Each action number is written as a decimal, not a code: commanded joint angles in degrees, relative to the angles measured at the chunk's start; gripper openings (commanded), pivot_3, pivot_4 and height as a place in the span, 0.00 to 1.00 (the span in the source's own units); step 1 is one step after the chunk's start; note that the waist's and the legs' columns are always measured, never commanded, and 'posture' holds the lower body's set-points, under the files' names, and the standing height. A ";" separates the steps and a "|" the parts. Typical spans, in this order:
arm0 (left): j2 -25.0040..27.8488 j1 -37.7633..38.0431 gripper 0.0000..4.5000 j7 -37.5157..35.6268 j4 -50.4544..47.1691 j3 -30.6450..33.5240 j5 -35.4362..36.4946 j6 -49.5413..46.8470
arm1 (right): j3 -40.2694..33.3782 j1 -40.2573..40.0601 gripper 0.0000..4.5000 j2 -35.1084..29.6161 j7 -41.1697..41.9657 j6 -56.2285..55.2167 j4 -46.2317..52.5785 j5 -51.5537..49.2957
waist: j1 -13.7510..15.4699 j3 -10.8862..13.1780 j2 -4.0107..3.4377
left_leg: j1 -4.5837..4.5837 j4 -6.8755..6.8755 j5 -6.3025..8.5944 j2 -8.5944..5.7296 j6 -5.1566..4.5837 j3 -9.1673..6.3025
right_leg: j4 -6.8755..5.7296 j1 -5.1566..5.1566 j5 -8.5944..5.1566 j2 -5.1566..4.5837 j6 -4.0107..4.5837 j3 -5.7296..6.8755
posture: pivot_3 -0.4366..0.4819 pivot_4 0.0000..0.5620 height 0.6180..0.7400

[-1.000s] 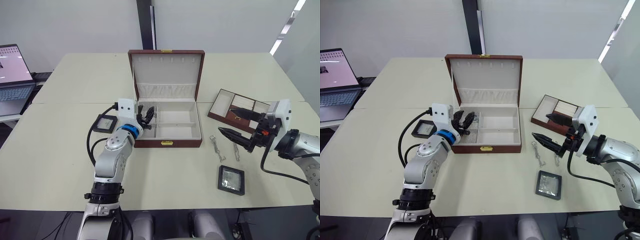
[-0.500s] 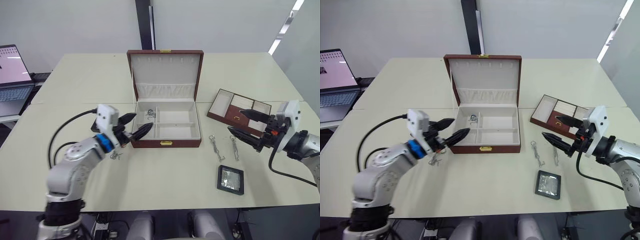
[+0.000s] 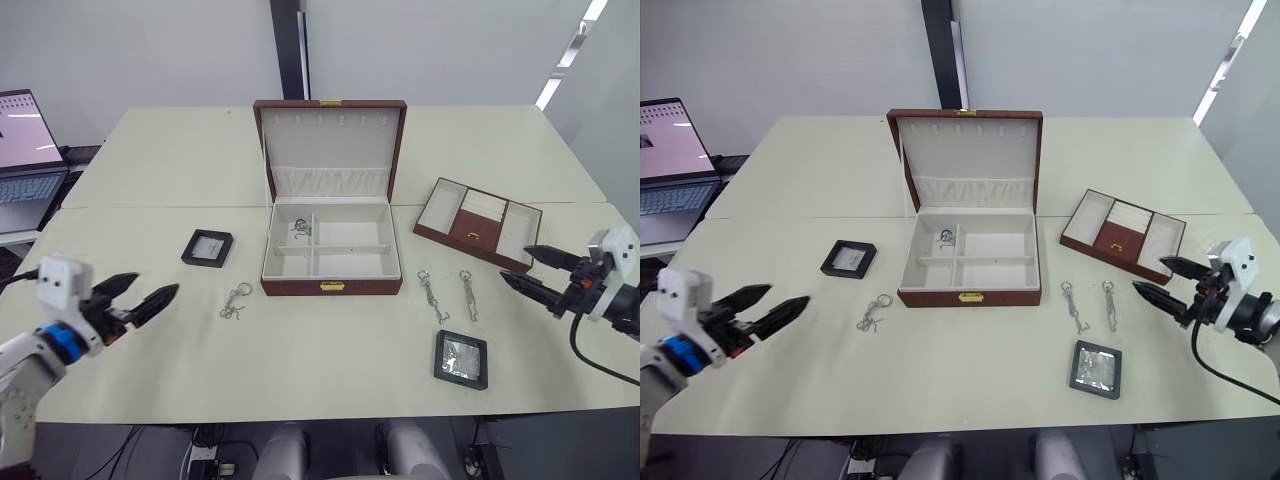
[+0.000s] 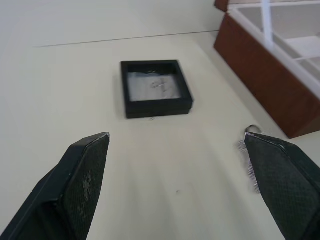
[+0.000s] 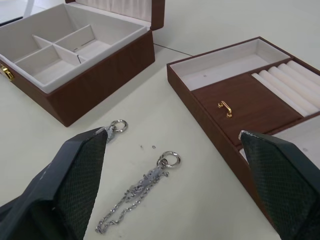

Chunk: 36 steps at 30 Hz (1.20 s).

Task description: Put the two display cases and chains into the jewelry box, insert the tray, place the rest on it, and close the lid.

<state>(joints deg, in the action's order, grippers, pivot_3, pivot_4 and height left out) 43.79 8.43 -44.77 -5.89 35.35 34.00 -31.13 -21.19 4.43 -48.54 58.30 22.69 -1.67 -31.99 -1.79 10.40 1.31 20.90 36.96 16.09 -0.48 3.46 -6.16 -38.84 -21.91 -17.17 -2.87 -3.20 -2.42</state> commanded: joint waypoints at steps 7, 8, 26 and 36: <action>4.87 3.20 0.99 -3.09 8.81 7.01 -3.97 7.15 | -3.21 -3.85 1.00 -2.17 2.82 -4.95 -7.07 3.19 | -0.01 0.00 0.00 | 0.00 -0.02 0.00 0.01 0.00 0.00 | 0.03 0.00 0.00 -0.04 0.01 0.01 | 0.48 0.27 1.00; 5.12 3.07 0.99 -3.24 9.53 7.09 -4.18 7.58 | -3.03 -4.32 1.00 -2.38 3.22 -5.59 -7.78 3.68 | -0.02 0.00 -0.01 | 0.00 -0.02 0.00 0.01 0.00 0.01 | 0.03 0.00 0.00 -0.04 0.01 0.01 | 0.48 0.27 1.00; 4.96 1.77 0.99 -3.53 10.66 4.60 -5.95 8.79 | -2.34 -4.99 1.00 -2.39 4.51 -6.74 -8.42 5.09 | -0.08 0.00 -0.01 | -0.02 -0.02 0.00 0.03 0.00 0.03 | 0.02 0.00 0.00 -0.04 0.00 0.00 | 0.48 0.27 1.00; 3.80 2.08 0.99 -3.13 8.54 3.87 -5.64 8.15 | -1.96 -3.04 1.00 -2.00 5.40 -6.80 -9.02 4.90 | -0.06 0.00 -0.01 | -0.02 -0.02 0.00 0.04 0.00 0.02 | 0.01 0.00 0.00 -0.05 0.00 0.00 | 0.48 0.27 1.00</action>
<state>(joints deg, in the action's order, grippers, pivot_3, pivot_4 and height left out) 47.62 10.59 -48.10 4.36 38.48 28.01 -23.32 -21.83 0.92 -50.07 63.31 16.16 -11.45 -26.07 -1.85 10.40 1.30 20.88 36.94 16.09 -0.44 3.46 -6.14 -38.83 -21.90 -17.18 -2.92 -3.20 -2.42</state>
